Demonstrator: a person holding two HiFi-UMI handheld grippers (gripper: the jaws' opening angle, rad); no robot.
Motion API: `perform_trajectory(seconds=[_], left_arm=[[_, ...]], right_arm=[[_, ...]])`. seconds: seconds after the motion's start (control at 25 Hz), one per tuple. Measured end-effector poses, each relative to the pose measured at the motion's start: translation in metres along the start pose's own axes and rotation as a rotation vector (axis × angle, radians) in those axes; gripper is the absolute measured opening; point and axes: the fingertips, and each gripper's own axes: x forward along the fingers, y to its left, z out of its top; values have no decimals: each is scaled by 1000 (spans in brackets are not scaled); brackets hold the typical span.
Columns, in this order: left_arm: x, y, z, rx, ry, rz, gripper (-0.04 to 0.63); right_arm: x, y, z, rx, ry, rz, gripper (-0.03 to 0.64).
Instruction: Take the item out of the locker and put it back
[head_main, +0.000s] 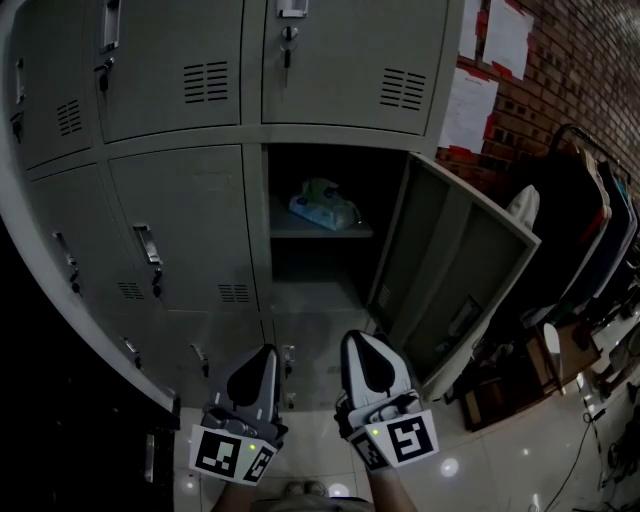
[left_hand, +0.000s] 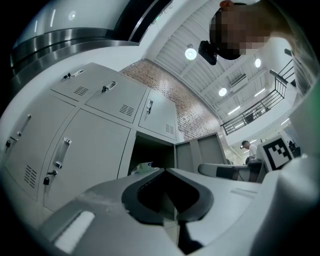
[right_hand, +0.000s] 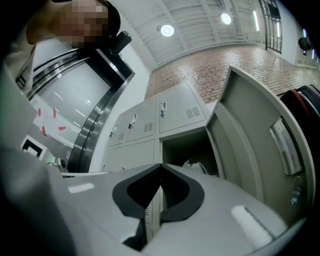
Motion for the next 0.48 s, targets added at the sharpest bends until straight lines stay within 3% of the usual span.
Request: perform_trajectory(seconds=[0.48], left_arm=[[-7, 3, 2, -4, -3, 20, 5]], right_arm=[[0, 12, -9, 21, 36, 43, 3]])
